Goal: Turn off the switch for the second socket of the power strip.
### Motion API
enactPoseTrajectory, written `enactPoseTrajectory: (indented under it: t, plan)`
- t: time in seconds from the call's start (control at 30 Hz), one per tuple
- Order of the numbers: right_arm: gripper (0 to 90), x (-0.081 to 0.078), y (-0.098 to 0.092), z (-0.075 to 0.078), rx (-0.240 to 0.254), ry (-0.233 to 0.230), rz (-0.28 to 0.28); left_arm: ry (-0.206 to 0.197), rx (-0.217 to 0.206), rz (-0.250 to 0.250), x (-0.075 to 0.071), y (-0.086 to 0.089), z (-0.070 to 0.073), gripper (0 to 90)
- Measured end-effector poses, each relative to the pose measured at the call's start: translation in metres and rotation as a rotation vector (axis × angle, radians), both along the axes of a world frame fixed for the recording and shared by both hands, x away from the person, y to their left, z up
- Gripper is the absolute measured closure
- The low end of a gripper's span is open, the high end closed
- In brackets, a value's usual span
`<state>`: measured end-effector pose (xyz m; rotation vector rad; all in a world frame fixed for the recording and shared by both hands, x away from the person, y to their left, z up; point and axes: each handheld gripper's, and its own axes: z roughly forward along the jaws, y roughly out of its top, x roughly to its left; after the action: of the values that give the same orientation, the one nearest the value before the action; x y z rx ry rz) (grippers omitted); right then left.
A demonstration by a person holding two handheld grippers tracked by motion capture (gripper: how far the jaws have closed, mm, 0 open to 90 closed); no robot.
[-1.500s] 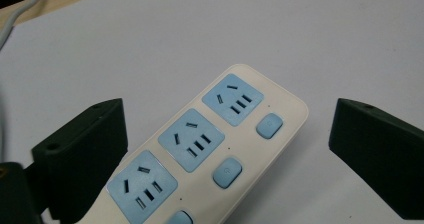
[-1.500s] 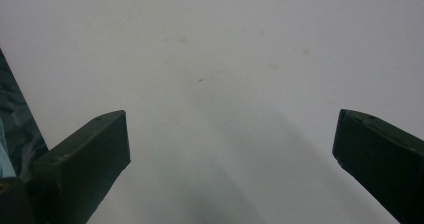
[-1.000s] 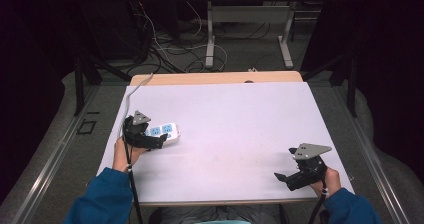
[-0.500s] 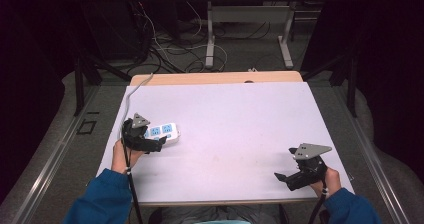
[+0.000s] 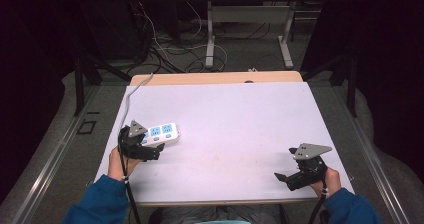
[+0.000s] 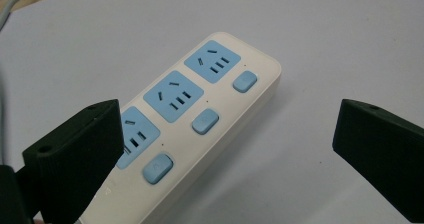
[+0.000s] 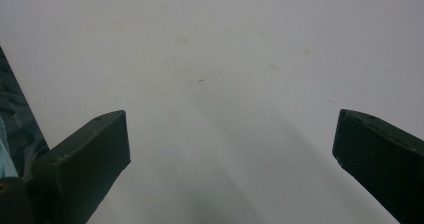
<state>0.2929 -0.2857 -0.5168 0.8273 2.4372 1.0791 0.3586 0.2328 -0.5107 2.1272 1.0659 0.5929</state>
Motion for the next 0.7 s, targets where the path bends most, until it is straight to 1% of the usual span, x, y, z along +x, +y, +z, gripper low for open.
enactPoseTrajectory:
  t: [0.07,0.1,0.17,0.2,0.27,0.3,0.33,0.43,0.53,0.6,0.63,0.7]
  plan:
    - [1.1,0.0,0.0,0.0,0.003,-0.003,-0.003,-0.002,-0.001,0.004,-0.003,0.001,0.0,0.1]
    - [1.1,0.0,0.0,0.0,0.002,-0.004,-0.003,0.002,-0.002,-0.002,-0.005,0.002,0.0,0.1]
    - [1.1,0.0,0.0,0.0,0.0,0.0,-0.002,0.002,-0.006,0.005,-0.008,0.002,-0.001,0.0]
    - [1.2,0.0,0.0,-0.001,0.004,-0.003,-0.002,0.009,0.002,-0.005,-0.009,0.004,-0.001,0.1]
    - [1.1,0.0,0.001,-0.001,0.004,-0.001,-0.003,0.013,0.005,-0.005,-0.012,0.005,-0.001,0.1]
    - [1.1,0.0,0.001,-0.001,0.004,-0.001,-0.003,0.006,-0.007,0.002,-0.013,0.005,-0.003,0.1]
    - [1.1,0.0,0.001,-0.001,0.004,-0.001,-0.003,0.01,0.003,-0.007,-0.014,0.006,-0.002,0.0]
    - [1.1,0.0,0.001,-0.001,0.004,-0.001,-0.003,0.006,-0.006,0.0,-0.018,0.007,-0.003,0.1]
    - [1.1,0.0,0.0,-0.001,0.003,-0.001,-0.003,0.014,0.002,-0.01,-0.021,0.009,-0.002,0.1]
    - [1.1,0.0,0.0,-0.001,0.003,-0.002,-0.002,0.012,-0.004,-0.008,-0.023,0.009,-0.002,0.1]
    - [1.1,0.0,0.0,-0.001,0.003,-0.002,-0.002,0.011,0.007,-0.014,-0.024,0.01,-0.002,0.1]
    - [1.1,0.0,0.001,-0.001,0.003,-0.002,-0.003,0.011,0.009,-0.018,-0.027,0.01,-0.003,0.1]
